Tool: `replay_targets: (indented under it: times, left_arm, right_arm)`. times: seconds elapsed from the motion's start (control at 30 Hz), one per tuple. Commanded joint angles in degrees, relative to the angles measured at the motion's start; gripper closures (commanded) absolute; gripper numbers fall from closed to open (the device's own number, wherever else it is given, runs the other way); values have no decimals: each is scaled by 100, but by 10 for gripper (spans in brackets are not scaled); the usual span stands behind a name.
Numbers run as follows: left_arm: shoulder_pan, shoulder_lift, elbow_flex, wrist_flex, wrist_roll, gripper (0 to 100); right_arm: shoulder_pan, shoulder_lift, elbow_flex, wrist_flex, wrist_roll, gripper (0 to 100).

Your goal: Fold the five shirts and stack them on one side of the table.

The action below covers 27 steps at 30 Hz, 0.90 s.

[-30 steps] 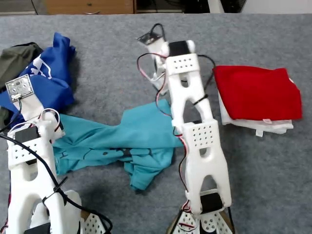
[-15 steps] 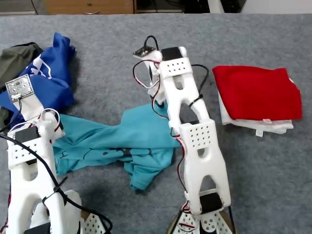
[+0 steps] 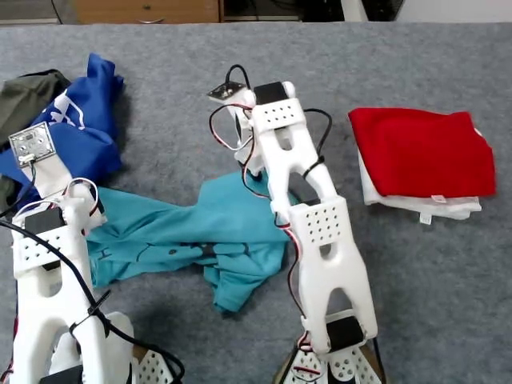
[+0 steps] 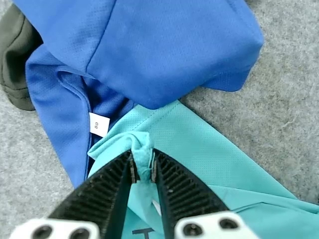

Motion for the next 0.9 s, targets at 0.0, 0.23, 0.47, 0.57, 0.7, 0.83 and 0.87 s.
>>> replay_targets:
  times: [0.0,0.23,0.47,0.57,0.7,0.83,0.87]
  left_arm:
    - [44,-48,-26,-79,18,980]
    - [44,-48,-26,-79,18,980]
    - [44,-48,-26,-79,18,980]
    - [44,-48,-26,-79,18,980]
    - [44,-48,-26,-88,18,980]
    - [132,-110,-220,-264,18,980]
    - [202,-110,-492,-158,18,981]
  right_arm:
    - [-57,110,-180,26,0,815]
    - [-31,224,-382,176,-35,823]
    - [-4,224,-391,167,0,983]
    - [4,224,-409,167,-53,982]
    - [4,224,-1130,440,-158,993]
    - [13,-207,-2079,457,-211,993]
    - [-4,-400,-2229,457,-211,993]
